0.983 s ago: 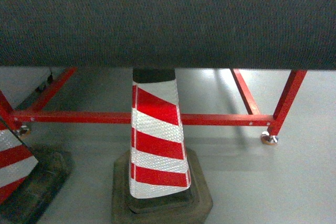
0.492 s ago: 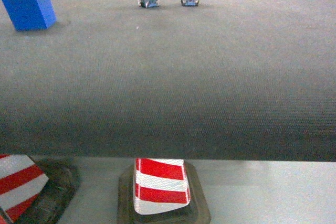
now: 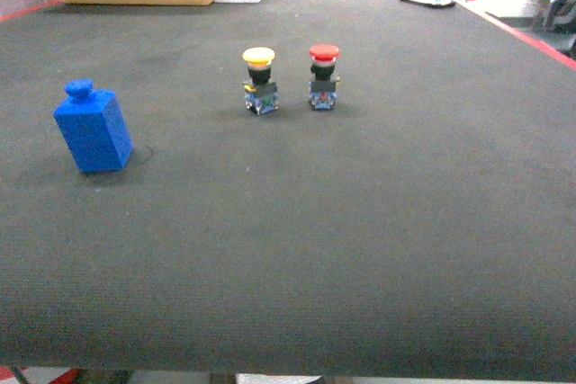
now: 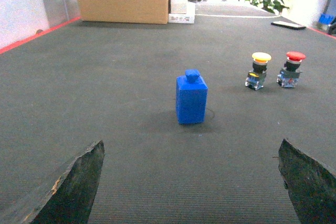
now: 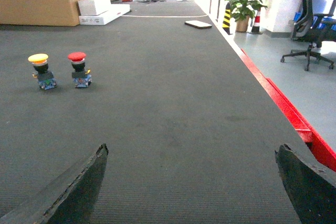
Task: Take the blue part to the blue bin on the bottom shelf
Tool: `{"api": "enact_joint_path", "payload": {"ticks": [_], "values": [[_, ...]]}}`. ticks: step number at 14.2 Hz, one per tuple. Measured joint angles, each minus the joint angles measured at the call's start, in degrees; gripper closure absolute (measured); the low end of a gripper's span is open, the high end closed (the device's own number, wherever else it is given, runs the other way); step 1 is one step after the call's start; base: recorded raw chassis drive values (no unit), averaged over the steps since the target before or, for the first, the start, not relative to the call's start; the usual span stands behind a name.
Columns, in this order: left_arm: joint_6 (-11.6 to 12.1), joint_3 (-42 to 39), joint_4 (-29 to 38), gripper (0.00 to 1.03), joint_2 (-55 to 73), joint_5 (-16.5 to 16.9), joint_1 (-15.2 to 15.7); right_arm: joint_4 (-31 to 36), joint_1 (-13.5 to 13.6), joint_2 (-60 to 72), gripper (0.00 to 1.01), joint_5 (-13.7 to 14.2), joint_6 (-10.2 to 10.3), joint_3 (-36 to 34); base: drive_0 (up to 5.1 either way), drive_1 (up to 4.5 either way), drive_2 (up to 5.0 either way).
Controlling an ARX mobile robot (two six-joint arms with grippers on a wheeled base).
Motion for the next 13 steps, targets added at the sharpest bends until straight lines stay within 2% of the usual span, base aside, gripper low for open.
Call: {"api": "enact_joint_path", "payload": {"ticks": [13], "values": [[0.0, 0.0, 0.0, 0.05, 0.0, 0.1, 0.0, 0.0, 0.0, 0.0, 0.03, -0.1, 0.0, 0.0, 0.0, 0.0, 0.0]]}}
